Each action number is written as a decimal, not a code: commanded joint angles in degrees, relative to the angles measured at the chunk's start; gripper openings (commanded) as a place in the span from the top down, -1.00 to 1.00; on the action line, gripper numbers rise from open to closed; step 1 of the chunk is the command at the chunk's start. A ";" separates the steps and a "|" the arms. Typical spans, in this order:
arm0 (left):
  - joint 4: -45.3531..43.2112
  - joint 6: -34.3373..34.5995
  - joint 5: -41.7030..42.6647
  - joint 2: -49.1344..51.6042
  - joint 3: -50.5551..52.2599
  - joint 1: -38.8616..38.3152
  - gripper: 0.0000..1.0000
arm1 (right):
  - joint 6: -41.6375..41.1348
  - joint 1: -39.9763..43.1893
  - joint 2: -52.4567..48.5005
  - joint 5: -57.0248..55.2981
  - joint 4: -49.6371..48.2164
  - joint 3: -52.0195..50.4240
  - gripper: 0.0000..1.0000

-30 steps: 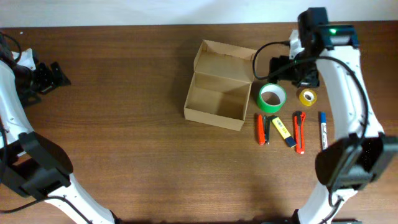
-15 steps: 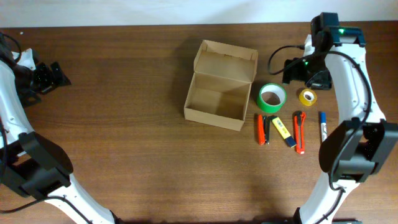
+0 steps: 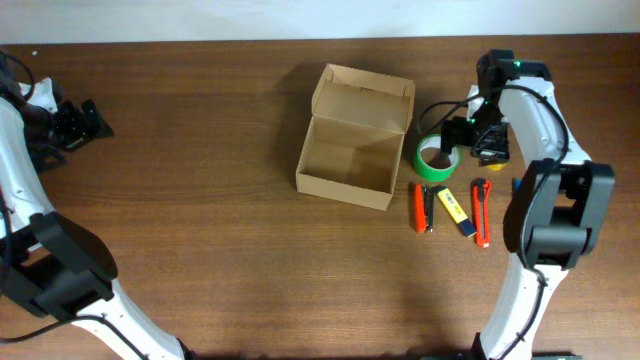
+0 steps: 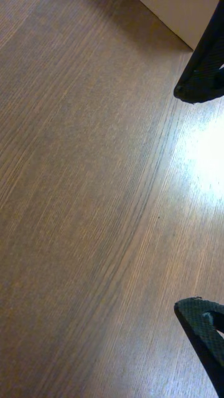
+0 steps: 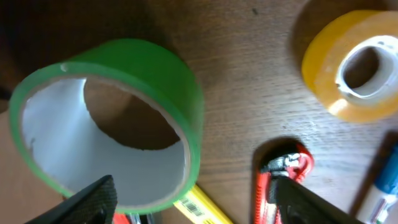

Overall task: Pack container
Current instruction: 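Reach the right gripper to the green tape roll and grasp it, then lift the green tape with the right gripper and lower into box, then open the right gripper and withdraw it from the box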

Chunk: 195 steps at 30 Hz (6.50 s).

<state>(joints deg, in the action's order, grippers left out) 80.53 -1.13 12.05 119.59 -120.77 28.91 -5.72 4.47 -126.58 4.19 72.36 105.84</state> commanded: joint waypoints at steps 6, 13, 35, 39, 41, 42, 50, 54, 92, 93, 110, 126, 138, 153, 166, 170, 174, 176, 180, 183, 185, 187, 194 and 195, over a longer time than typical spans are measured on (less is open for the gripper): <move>0.00 -1.09 0.59 -0.35 0.42 0.13 -0.99 | -0.55 -0.31 -4.74 1.62 -0.90 -0.66 -0.03; 0.00 -1.09 0.59 -0.35 0.42 0.13 -0.99 | -0.72 -0.31 -5.27 1.68 -1.79 -0.70 0.75; 0.00 -1.09 0.59 -0.35 0.42 0.13 -0.99 | -0.13 -0.33 -4.26 4.24 16.13 33.68 0.93; 0.00 -1.09 0.59 -0.35 0.42 0.13 -0.99 | -2.62 -0.98 -4.26 4.46 24.33 47.30 0.92; 0.00 -1.09 0.59 -0.35 0.42 0.13 -0.99 | -4.57 -2.10 -2.95 6.23 24.98 51.80 0.92; 0.00 -1.09 0.59 -0.35 0.42 0.13 -0.99 | -6.23 -2.75 -2.05 6.78 24.98 52.33 0.93; 0.00 -1.09 0.61 -0.35 0.42 0.13 -0.99 | -8.07 -14.51 3.72 7.17 24.98 52.74 0.92; 0.00 -1.09 0.61 -0.35 0.42 0.13 -0.99 | -5.07 -23.78 3.69 0.81 24.98 51.76 0.92; 0.00 -1.09 0.59 -0.35 0.42 0.13 -0.99 | -0.72 -28.50 -4.44 -5.11 11.37 29.27 0.92; 0.00 -1.09 0.61 -0.35 0.42 0.13 -0.99 | -0.72 -28.55 -5.16 -4.70 11.32 29.27 0.93; 0.00 -1.09 0.59 -0.35 0.42 0.13 -0.99 | -0.68 -30.29 -11.50 -2.43 8.87 29.27 0.93; 0.00 -1.09 0.59 -0.35 0.42 0.13 -0.99 | -0.44 -30.27 -16.33 -2.45 7.41 29.16 0.92; 0.00 -1.09 0.59 -0.35 0.42 0.13 -0.99 | -0.46 -30.23 -18.27 -3.34 6.10 29.16 0.92; 0.00 -1.09 0.59 -0.35 0.42 0.13 -0.99 | -0.46 -29.79 -18.75 -3.34 6.27 29.16 0.14; 0.00 -1.09 0.59 -0.35 0.42 0.13 -0.99 | 2.34 -29.79 -17.35 -4.04 9.64 33.97 0.14; 0.00 -1.09 0.61 -0.35 0.42 0.13 -0.99 | 2.34 -29.79 -15.04 -6.71 14.19 42.69 0.07; 0.00 -1.09 0.61 -0.35 0.42 0.13 -0.99 | 3.28 -29.55 -7.89 -9.46 15.93 45.44 -0.02; 0.00 -1.09 0.59 -0.35 0.42 0.13 -0.99 | 3.45 -29.09 -3.08 -10.95 16.44 44.22 -0.04; 0.00 -1.09 0.61 -0.35 0.42 0.13 -0.99 | 4.04 -26.88 11.15 -13.14 13.88 33.75 -0.10; 0.00 -1.09 0.59 -0.35 0.42 0.13 -0.99 | 4.04 -23.30 24.55 -14.36 10.08 20.04 -0.18; 0.00 -1.09 0.59 -0.35 0.42 0.13 -0.99 | 3.98 -19.67 33.09 -15.37 9.27 10.73 -0.22; 0.00 -1.09 0.59 -0.35 0.42 0.13 -0.99 | 2.40 -15.52 39.45 -14.25 10.23 3.28 -0.23; 0.00 -1.09 0.59 -0.35 0.42 0.13 -0.99 | 0.00 -7.08 47.10 -8.87 8.02 -20.33 -0.42; 0.00 -1.09 0.59 -0.35 0.42 0.13 -0.99 | -0.35 -6.49 46.84 -8.87 5.53 -23.47 -0.46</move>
<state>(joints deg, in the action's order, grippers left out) 80.51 -1.10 12.05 119.59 -120.68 28.91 -4.27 -3.44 -77.28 -6.59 80.42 89.27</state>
